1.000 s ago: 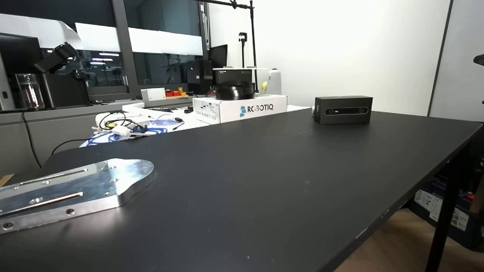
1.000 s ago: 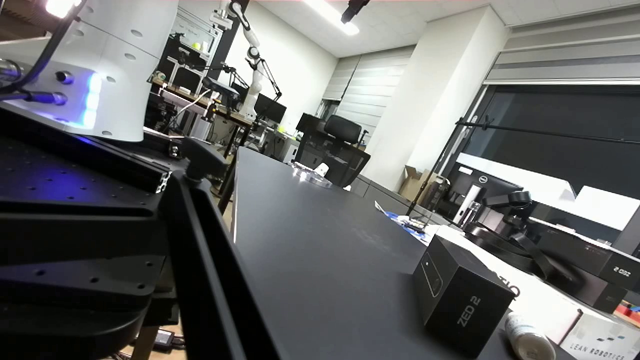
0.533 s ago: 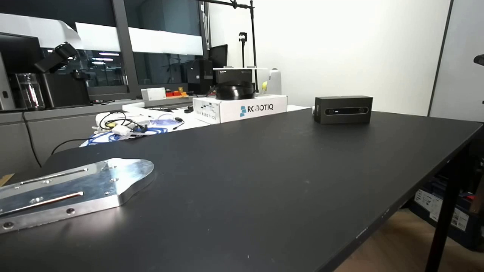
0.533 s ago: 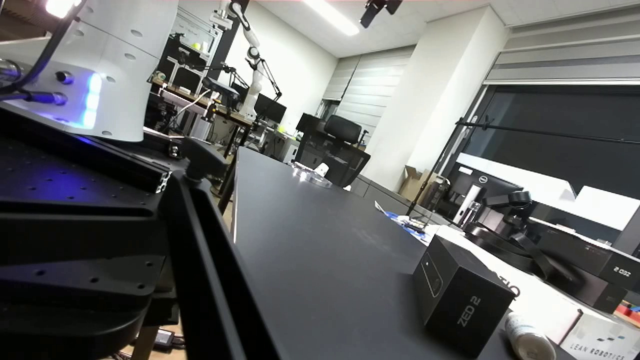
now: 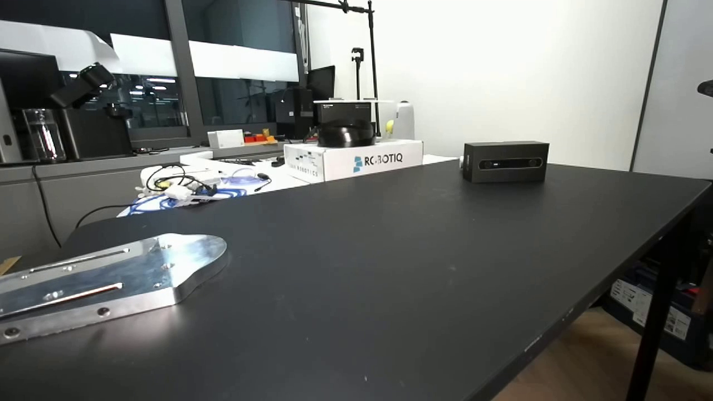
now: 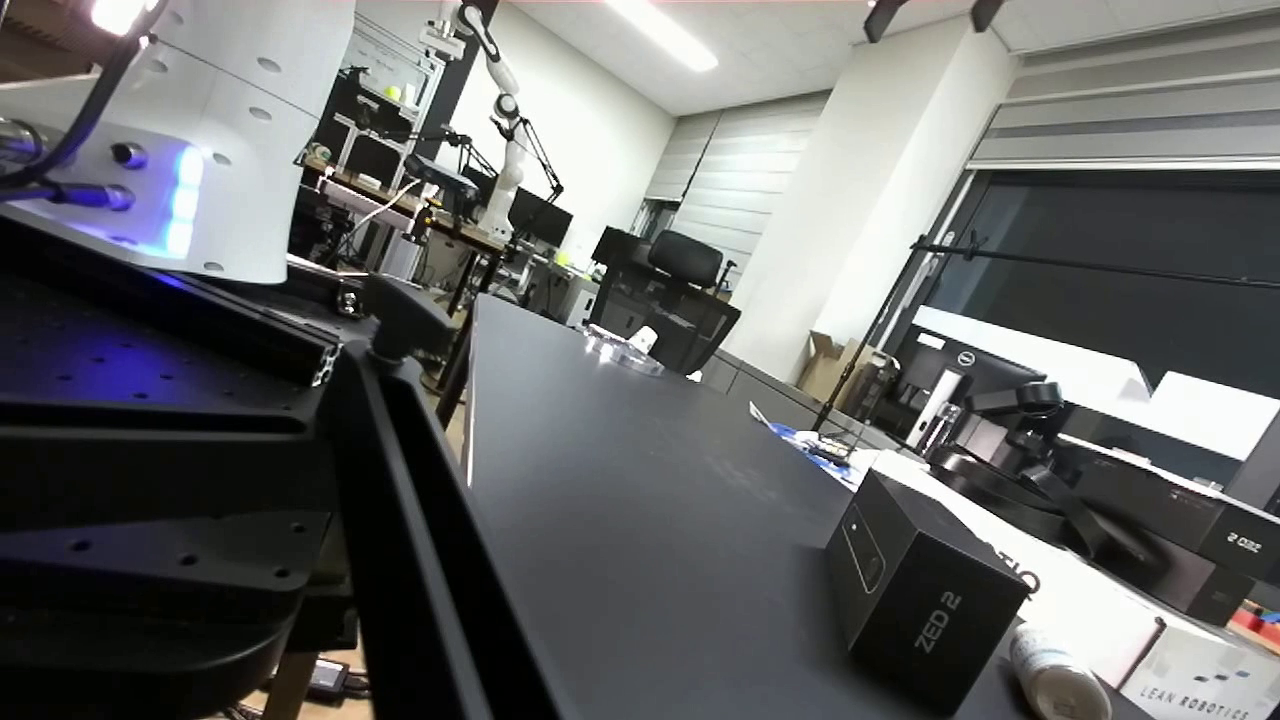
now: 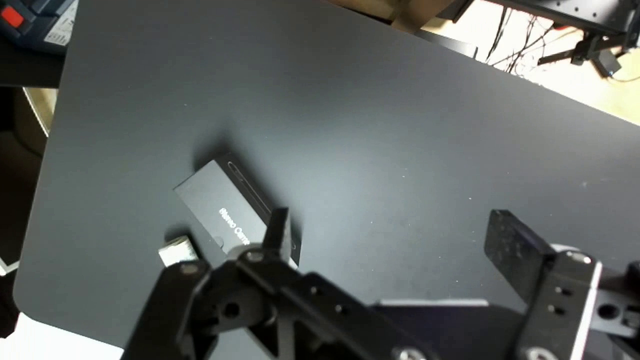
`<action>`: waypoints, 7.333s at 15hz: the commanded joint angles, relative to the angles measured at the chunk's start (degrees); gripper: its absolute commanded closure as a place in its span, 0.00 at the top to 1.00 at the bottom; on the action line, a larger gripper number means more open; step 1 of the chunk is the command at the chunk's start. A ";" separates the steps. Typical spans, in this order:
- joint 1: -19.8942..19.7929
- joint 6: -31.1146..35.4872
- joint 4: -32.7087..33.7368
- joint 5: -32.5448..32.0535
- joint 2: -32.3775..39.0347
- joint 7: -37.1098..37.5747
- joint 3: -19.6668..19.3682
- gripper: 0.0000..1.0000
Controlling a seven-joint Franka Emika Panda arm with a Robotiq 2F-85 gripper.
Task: Pick the bottle and put it on the box
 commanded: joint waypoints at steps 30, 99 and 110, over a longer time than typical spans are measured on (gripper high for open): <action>-16.60 14.69 32.45 -1.86 29.34 -18.86 -3.95 1.00; -18.49 28.96 55.02 0.32 75.60 -30.98 7.51 1.00; -16.72 28.59 56.24 -2.83 78.66 -30.69 5.06 0.75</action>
